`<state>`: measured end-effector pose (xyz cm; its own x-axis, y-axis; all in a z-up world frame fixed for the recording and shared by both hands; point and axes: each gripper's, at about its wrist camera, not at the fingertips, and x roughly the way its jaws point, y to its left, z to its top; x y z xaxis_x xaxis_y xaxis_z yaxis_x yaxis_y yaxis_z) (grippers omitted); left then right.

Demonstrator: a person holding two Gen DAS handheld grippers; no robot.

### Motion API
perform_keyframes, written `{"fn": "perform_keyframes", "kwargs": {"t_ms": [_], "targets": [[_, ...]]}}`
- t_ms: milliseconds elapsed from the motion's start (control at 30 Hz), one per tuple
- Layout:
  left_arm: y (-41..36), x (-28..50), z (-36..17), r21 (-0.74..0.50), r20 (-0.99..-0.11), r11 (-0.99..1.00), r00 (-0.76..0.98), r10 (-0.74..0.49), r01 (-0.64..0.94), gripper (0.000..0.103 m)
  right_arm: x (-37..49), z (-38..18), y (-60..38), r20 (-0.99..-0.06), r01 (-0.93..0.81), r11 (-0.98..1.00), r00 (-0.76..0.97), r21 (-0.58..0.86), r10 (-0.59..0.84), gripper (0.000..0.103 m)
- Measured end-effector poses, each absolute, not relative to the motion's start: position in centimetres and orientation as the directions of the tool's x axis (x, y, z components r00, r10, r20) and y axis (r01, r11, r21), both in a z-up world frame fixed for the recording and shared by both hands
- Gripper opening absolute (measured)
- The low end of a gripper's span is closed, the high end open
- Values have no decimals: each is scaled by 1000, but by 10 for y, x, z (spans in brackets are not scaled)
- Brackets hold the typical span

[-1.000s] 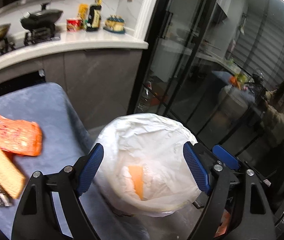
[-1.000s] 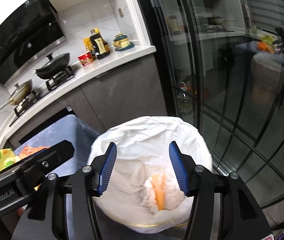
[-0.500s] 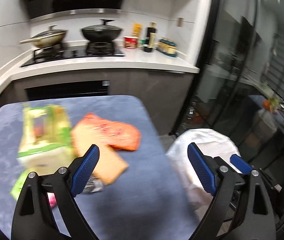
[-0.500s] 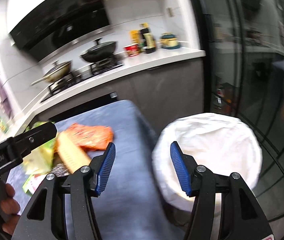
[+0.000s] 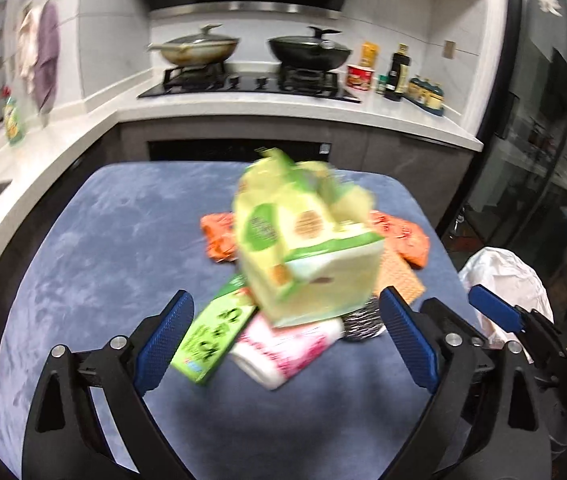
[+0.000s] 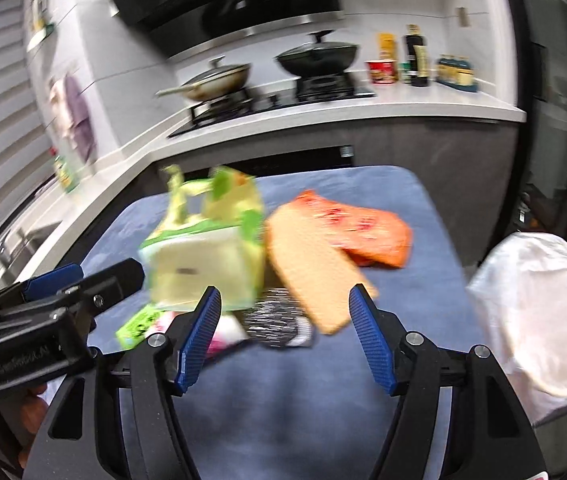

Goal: Collect trash
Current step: 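Move both tools back over the table toward the tissue pack, then grasp the yellow-green tissue pack with the right tool and lift it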

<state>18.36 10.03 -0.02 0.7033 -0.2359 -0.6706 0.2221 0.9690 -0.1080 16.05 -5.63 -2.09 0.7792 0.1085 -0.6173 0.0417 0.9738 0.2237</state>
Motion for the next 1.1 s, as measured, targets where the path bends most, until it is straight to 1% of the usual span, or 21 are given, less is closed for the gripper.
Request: {"fn": "perform_keyframes", "kwargs": {"t_ms": [133, 433, 500, 533, 567, 600, 633, 667, 767, 800, 833, 900, 933, 967, 1033, 1100], "targets": [[121, 186, -3, -113, -670, 973, 708, -223, 200, 90, 180, -26, -30, -621, 10, 979, 775, 202, 120, 65], [149, 196, -13, -145, -685, 976, 695, -217, 163, 90, 218, -40, -21, -626, 5, 973, 766, 233, 146, 65], [152, 198, -16, -151, -689, 976, 691, -216, 154, 90, 225, -44, -22, -627, -1, 969, 763, 246, 160, 57], [153, 199, -17, -154, -691, 976, 689, -217, 152, 90, 229, -47, -22, -630, -4, 967, 758, 253, 168, 46], [154, 200, -18, -156, -693, 976, 688, -217, 151, 90, 233, -51, -23, -640, -7, 965, 747, 261, 179, 32], [155, 201, -19, -155, -695, 976, 686, -216, 150, 90, 235, -54, -23, -646, -8, 963, 740, 269, 187, 23], [155, 202, -20, -153, -697, 977, 685, -213, 149, 90, 238, -58, -24, -653, -13, 959, 730, 284, 204, 7], [155, 203, -21, -150, -699, 978, 684, -210, 147, 90, 240, -61, -25, -661, -18, 954, 717, 298, 220, 2], [155, 205, -23, -146, -704, 979, 681, -203, 141, 90, 238, -63, -24, -657, -24, 954, 719, 300, 225, 2], [156, 206, -24, -147, -705, 979, 680, -202, 139, 90, 236, -61, -23, -656, -26, 955, 721, 297, 223, 2], [156, 206, -25, -148, -706, 980, 679, -201, 136, 90, 234, -59, -23, -653, -25, 956, 725, 291, 218, 5], [158, 208, -26, -147, -708, 981, 679, -195, 128, 90, 229, -51, -24, -642, -17, 957, 738, 289, 207, 25], [158, 208, -27, -148, -708, 981, 679, -194, 125, 90, 229, -47, -25, -637, -18, 956, 742, 294, 210, 51], [159, 209, -27, -152, -708, 981, 680, -194, 122, 90, 229, -42, -26, -628, -16, 953, 749, 301, 211, 66], [160, 210, -27, -154, -709, 982, 679, -189, 113, 90, 232, -26, -28, -592, -10, 955, 783, 298, 192, 66], [160, 212, -28, -145, -710, 983, 681, -181, 110, 90, 244, -13, -28, -586, -14, 958, 788, 287, 188, 66]]}}
